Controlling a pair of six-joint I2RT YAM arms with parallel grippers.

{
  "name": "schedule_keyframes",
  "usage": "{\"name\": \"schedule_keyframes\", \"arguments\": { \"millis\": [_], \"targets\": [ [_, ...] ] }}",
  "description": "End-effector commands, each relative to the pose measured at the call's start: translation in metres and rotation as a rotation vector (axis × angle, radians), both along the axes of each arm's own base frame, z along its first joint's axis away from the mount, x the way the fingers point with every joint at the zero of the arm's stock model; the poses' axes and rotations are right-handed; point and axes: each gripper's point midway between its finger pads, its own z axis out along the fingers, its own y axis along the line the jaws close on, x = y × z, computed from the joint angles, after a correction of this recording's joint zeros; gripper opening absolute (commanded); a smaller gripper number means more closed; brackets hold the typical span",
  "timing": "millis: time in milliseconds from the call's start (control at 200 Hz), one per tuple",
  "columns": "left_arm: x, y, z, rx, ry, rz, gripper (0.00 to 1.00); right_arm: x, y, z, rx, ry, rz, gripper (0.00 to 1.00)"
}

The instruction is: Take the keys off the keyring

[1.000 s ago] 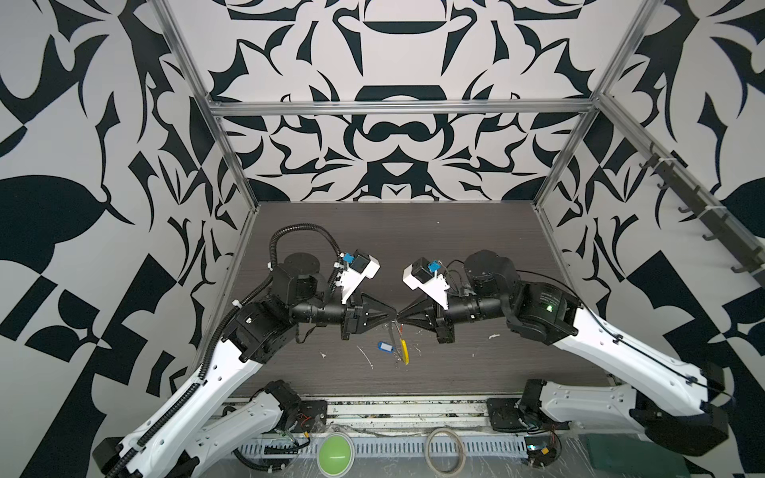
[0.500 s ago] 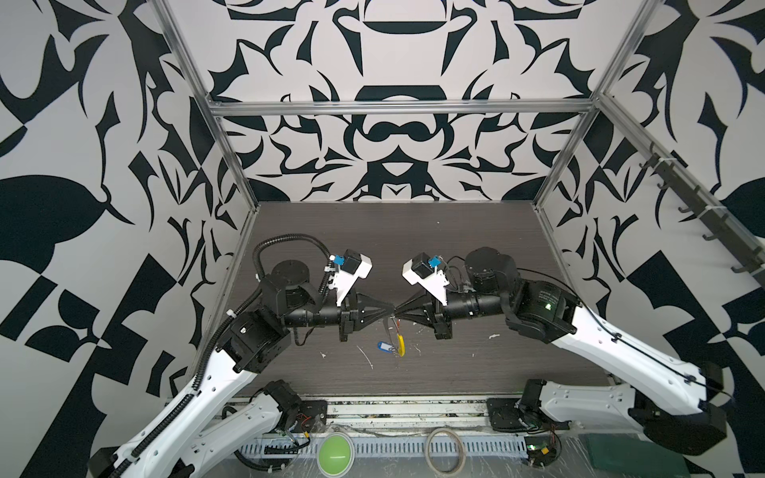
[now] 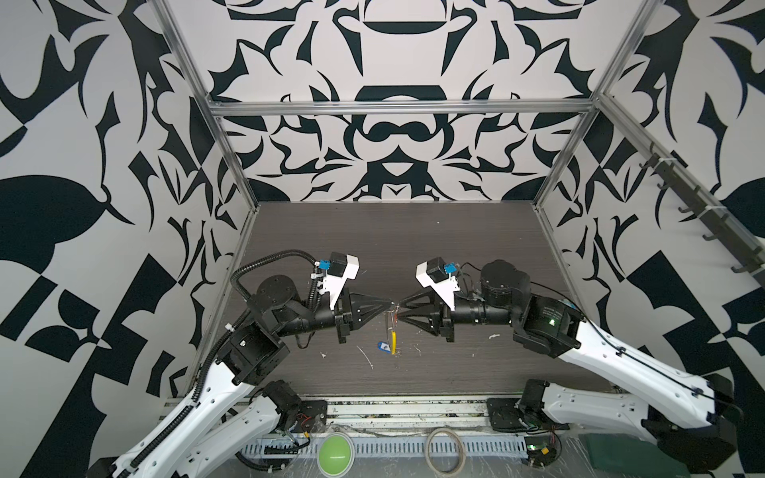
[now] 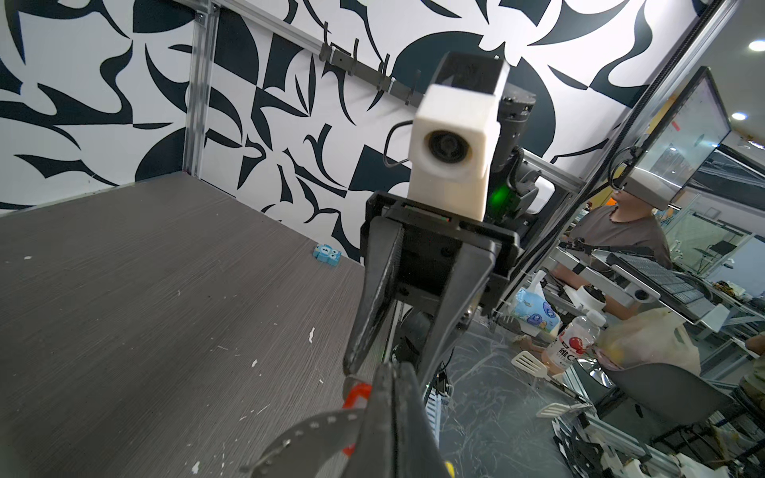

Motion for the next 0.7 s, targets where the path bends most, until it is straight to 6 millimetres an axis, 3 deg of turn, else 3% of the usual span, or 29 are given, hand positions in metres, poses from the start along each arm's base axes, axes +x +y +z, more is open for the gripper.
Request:
{"name": "schedule_keyframes", "arguments": {
  "millis": [0, 110, 280, 410, 575, 695],
  "targets": [
    [-0.0032, 0.0016, 0.0123, -0.047, -0.03, -0.005, 0.0, -0.0018, -0.0006, 0.0309, 0.116, -0.065, 0.01, 0.27],
    [-0.0027, 0.0032, 0.0135, -0.054, -0.031, 0.006, 0.0, -0.002, 0.0001, 0.0302, 0.114, -0.062, 0.014, 0.2],
    [-0.0028, 0.0028, 0.0118, -0.055, -0.025, 0.003, 0.0, -0.0003, -0.0011, 0.0341, 0.123, -0.075, 0.0, 0.32],
    [-0.0028, 0.0023, 0.0115, -0.056, -0.02, 0.0, 0.0, 0.0005, -0.0009, 0.0365, 0.125, -0.082, -0.002, 0.32],
    [-0.0027, 0.0025, 0.0115, -0.058, -0.02, 0.002, 0.0, -0.0006, 0.0021, 0.0378, 0.127, -0.083, 0.015, 0.22],
    [-0.001, 0.0034, 0.0115, -0.061, -0.022, 0.015, 0.0, -0.002, 0.0035, 0.0382, 0.127, -0.078, 0.028, 0.08]
  ]
}}
